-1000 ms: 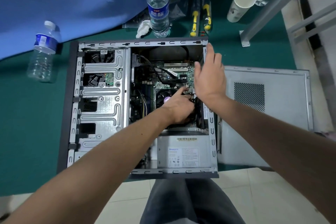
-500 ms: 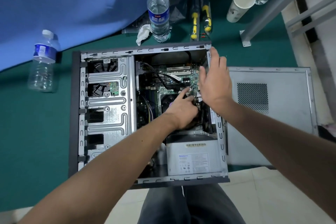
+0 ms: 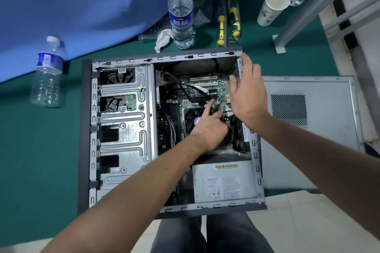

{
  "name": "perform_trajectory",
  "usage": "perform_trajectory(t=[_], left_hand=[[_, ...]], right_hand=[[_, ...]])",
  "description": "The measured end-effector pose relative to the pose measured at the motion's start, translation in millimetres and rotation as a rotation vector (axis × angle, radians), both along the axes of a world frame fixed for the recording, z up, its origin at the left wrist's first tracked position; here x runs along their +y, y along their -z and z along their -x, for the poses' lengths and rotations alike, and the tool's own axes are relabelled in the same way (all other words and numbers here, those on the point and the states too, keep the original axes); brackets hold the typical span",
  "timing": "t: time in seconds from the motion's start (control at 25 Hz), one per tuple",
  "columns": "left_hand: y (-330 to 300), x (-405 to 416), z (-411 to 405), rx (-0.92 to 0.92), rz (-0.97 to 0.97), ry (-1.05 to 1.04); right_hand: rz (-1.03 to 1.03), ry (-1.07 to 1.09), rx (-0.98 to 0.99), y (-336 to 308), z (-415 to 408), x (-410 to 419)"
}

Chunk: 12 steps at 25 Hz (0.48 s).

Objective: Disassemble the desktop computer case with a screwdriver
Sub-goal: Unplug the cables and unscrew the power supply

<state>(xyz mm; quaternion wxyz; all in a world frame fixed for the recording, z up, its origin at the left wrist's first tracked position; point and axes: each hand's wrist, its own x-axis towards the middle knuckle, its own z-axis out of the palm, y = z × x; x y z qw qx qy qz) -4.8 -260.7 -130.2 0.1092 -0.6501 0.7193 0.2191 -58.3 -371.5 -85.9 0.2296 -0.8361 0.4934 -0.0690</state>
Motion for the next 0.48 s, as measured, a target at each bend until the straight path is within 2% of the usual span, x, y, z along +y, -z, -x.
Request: perform_trajectory(t=[0.28, 0.48], left_hand=[[3.7, -0.2, 0.8, 0.046, 0.024, -0.045], [5.8, 4.8, -3.3, 0.032, 0.055, 0.000]], right_hand=[[-0.006, 0.004, -0.010, 0.3, 0.9, 0.5], [0.001, 0.006, -0.019, 0.8, 0.5, 0.8]])
